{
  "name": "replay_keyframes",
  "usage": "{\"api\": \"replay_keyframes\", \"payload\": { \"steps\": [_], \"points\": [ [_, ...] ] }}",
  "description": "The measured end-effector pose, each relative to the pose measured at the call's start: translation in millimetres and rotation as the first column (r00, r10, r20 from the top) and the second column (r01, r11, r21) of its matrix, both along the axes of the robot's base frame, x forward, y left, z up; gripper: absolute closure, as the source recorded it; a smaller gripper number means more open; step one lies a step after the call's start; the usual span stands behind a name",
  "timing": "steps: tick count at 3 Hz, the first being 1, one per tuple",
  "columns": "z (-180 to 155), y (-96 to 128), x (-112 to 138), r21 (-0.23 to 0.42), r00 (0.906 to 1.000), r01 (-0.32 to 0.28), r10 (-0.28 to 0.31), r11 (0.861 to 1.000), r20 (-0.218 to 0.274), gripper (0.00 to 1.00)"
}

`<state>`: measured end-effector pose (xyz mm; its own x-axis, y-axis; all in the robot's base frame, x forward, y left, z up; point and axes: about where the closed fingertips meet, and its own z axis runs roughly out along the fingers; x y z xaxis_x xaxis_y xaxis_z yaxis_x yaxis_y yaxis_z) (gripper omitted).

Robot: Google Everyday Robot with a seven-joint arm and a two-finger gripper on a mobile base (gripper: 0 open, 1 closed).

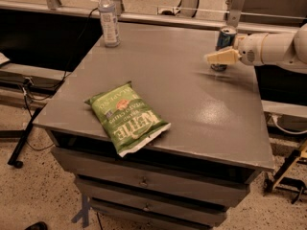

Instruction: Move redbull can near green jalapeno chip bag

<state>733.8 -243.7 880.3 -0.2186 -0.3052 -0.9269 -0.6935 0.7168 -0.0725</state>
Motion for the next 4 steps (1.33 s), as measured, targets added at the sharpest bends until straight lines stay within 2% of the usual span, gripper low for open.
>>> {"api": "replay_keyframes", "payload": {
  "steps": [1,2,3,4],
  "points": [
    [9,8,3,0.056,0.9997,-0.011,0.009,0.998,0.024,0.51],
    [36,15,-4,0.077,0.9969,-0.039,0.033,0.996,0.071,0.74],
    [39,19,-4,0.080,0.9962,-0.048,0.042,0.996,0.077,0.98],
    [29,25,-14,0.106,0.9974,-0.064,0.061,0.992,0.038,1.00]
  ]
}}
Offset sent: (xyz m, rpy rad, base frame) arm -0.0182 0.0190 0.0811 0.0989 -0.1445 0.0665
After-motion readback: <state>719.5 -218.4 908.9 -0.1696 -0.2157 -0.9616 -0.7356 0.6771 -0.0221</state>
